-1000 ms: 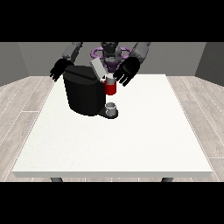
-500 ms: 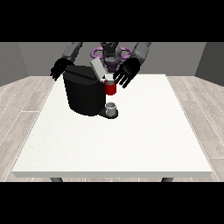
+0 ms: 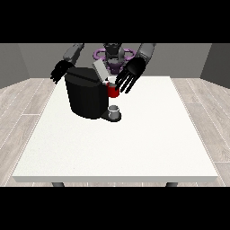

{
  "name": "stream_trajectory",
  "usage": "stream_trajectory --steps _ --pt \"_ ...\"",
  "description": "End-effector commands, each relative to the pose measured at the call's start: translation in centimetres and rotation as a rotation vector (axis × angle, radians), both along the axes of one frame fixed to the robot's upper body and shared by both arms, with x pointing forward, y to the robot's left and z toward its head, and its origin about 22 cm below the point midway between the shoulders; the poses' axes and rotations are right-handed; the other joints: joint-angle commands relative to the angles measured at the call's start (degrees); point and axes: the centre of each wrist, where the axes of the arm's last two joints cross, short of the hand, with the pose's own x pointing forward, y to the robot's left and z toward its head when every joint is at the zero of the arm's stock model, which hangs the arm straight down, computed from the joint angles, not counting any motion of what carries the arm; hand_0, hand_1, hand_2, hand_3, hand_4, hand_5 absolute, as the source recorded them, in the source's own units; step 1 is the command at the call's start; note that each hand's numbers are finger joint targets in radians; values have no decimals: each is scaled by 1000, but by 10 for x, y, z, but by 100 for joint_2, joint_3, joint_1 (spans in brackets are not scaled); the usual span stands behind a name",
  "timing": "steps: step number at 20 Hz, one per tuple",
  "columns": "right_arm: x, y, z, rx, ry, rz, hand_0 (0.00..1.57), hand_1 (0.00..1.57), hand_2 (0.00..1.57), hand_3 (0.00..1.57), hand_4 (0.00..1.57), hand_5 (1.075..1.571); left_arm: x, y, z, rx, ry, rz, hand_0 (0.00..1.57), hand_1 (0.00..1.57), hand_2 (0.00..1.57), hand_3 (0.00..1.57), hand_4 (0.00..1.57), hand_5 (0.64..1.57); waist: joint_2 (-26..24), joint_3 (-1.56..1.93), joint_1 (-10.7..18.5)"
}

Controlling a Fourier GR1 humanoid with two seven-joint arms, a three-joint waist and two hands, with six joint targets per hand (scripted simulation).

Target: Insert the coffee pod into the coffee machine and close the lid

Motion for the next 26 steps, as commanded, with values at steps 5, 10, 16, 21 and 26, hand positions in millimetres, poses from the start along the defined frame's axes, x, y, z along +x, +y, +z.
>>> stream_trajectory --steps 5,10,16,21,26 --pt "-14 -18 -30 17 80 -51 0 0 0 0 344 1571 -2 1 -17 10 71 -22 0 0 0 0 0 1571 -425 -6 228" --pt "-6 -33 -39 2 38 -92 0 0 0 0 416 1571 -1 -29 -2 -8 25 -36 0 0 0 0 0 1571 -364 -4 475" --pt "-39 -29 -71 44 196 -145 0 0 0 0 383 1571 -11 -14 -85 -355 172 -37 0 0 0 0 0 1571 -1289 -12 928" --pt "-54 -60 -77 32 233 -196 0 0 0 0 430 1571 -28 -18 -150 -678 250 -47 0 0 0 0 237 1571 -1874 -15 1187" --pt "-69 -58 -86 29 256 -188 0 0 0 0 445 1571 -62 -31 -218 -822 310 -15 0 0 0 0 0 1571 -2446 -12 1477"
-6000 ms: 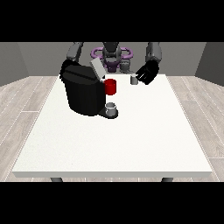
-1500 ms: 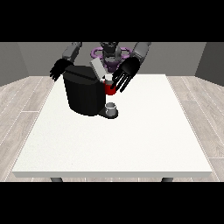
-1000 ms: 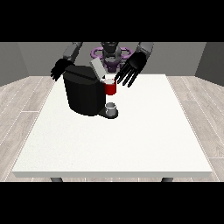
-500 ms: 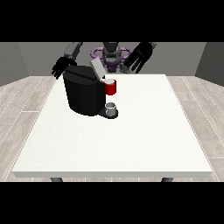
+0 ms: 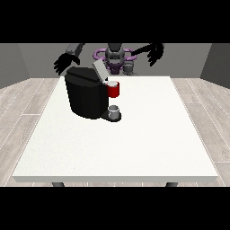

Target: Insert the coffee pod into the coffee machine and close the lid

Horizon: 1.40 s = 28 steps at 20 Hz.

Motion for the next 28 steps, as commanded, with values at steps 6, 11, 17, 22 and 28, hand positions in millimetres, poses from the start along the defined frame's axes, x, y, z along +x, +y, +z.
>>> stream_trajectory --steps 6,11,17,22,28 --pt "-31 -20 -5 -78 32 71 0 0 0 0 390 1571 -60 8 -95 -223 205 81 0 0 0 0 90 1571 -981 3 446" --pt "8 10 53 -87 -44 226 0 0 0 0 125 1571 -74 29 -108 -303 241 113 0 0 0 0 0 1571 -1073 -2 437" --pt "37 -7 88 -96 -125 241 0 0 0 0 0 1571 -79 -4 -108 -396 256 63 0 0 0 0 27 1571 -864 4 985" --pt "48 19 97 -131 -156 322 0 0 0 0 0 1571 -78 -3 -86 -386 158 30 0 0 0 0 204 1571 -494 3 1074" --pt "41 56 113 -132 -210 491 0 0 0 0 0 1571 -98 24 -89 -378 113 153 0 0 0 0 0 1571 -222 2 586"
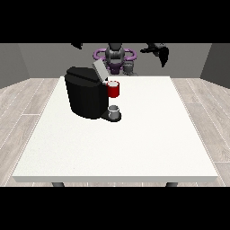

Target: Insert the coffee pod into the coffee machine and close the lid

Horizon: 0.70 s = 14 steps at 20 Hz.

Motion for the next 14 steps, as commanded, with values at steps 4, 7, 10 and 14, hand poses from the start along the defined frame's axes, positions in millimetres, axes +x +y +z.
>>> stream_trajectory --steps 4,7,10,14 --pt "12 3 -1 -10 -14 13 0 0 0 0 0 1571 -22 2 13 -42 -20 16 0 0 0 0 0 1571 327 0 177" --pt "27 18 11 28 -46 35 0 0 0 0 0 1571 -15 11 23 -27 -77 8 0 0 0 0 0 1571 772 0 185" --pt "36 20 17 41 15 26 0 0 0 0 0 1571 -23 8 26 -17 -53 45 0 0 0 0 0 1571 700 -1 101" --pt "45 8 2 38 -29 47 0 0 0 0 0 1571 -17 6 49 -11 -121 46 0 0 0 0 0 1571 1088 0 50"
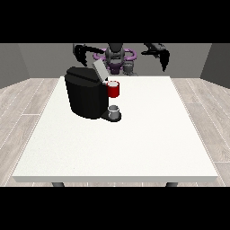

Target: Insert the coffee pod into the coffee machine and close the lid

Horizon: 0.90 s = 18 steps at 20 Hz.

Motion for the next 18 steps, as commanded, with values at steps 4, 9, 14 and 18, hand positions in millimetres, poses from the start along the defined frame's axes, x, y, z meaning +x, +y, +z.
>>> stream_trajectory --steps 4,9,14,18 --pt "17 8 -4 0 16 17 0 0 0 0 0 1571 -9 -11 15 2 -28 21 0 0 0 0 0 1571 133 0 -79" --pt "35 9 10 -60 3 24 0 0 0 0 0 1571 -11 10 22 -7 -47 27 0 0 0 0 0 1571 339 -1 -10" --pt "44 26 15 -74 -47 50 0 0 0 0 0 1571 -5 25 23 19 -93 56 0 0 0 0 0 1571 606 -1 -67" --pt "46 13 10 -76 -37 42 0 0 0 0 40 1571 -23 30 12 45 -79 36 0 0 0 0 0 1571 524 -1 31"
